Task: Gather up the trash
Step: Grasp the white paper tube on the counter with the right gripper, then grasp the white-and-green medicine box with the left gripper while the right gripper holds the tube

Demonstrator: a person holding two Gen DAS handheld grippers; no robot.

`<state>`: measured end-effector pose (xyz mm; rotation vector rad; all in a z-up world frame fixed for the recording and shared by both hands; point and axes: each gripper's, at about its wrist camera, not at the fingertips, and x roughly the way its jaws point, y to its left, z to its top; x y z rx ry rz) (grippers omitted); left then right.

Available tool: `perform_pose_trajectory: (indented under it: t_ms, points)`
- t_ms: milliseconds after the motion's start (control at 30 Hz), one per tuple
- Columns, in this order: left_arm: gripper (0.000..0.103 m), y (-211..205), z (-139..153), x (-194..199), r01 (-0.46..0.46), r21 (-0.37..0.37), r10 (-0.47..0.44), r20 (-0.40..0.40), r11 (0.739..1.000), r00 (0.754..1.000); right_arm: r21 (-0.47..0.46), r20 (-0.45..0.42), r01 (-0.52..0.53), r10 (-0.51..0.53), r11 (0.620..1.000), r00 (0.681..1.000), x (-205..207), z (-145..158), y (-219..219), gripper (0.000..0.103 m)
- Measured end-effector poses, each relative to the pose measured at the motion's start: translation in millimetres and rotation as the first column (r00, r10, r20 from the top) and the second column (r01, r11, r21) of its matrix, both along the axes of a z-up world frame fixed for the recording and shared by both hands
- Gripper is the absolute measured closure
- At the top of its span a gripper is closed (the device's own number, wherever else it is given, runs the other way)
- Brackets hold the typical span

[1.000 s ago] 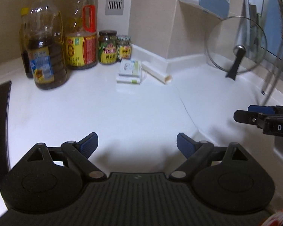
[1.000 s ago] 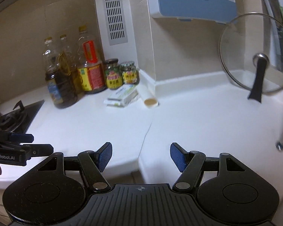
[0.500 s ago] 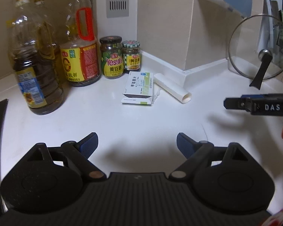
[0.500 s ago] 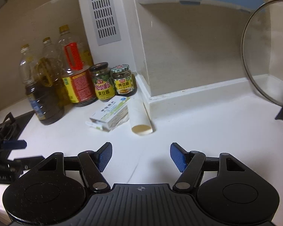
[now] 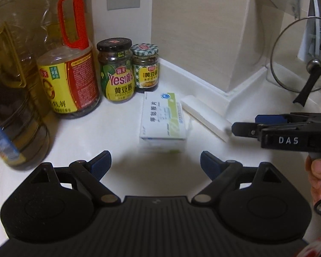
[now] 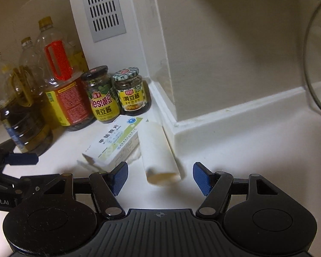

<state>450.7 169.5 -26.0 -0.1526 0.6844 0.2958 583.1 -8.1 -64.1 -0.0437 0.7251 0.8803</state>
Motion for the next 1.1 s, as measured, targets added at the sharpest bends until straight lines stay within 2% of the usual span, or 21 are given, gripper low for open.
perform_pose_trajectory:
  t_ms: [233,333,567,767,900,1033,1100]
  points:
    - [0.014,20.4,-10.0,14.5,-0.007,-0.022,0.007,-0.004,1.0,1.0,-0.047,-0.028,0.02,-0.021,0.999,0.999,19.4,-16.2,22.9,0.037]
    - [0.014,24.2,-13.8,17.9,-0.007,-0.029,0.006,-0.008,1.0,1.0,-0.074,-0.036,-0.001,-0.002,0.997,0.999,21.8,-24.0,32.2,0.055]
    - [0.014,23.0,-17.3,26.8,0.006,-0.027,-0.006,-0.004,1.0,1.0,-0.115,0.008,-0.008,0.009,0.993,1.0,9.2,-21.9,23.3,0.057]
    - [0.014,18.4,-20.6,49.9,0.035,-0.002,-0.035,-0.005,0.999,0.999,-0.173,0.069,0.002,0.01,0.985,0.998,-10.9,-20.3,-21.3,0.057]
    - [0.014,15.2,-25.0,72.3,0.053,0.035,-0.052,-0.019,0.998,0.998,-0.194,0.077,0.02,-0.005,0.981,0.997,-23.8,-24.3,-45.7,0.057]
    - [0.014,13.7,-28.5,96.0,0.067,0.062,-0.064,-0.058,0.996,0.996,-0.202,0.072,0.029,-0.015,0.979,0.997,-29.8,-26.5,-60.6,0.057]
    - [0.014,13.5,-32.0,106.7,0.076,0.076,-0.069,-0.088,0.994,0.994,-0.196,0.066,0.039,-0.026,0.98,0.997,-28.5,-25.1,-64.8,0.052]
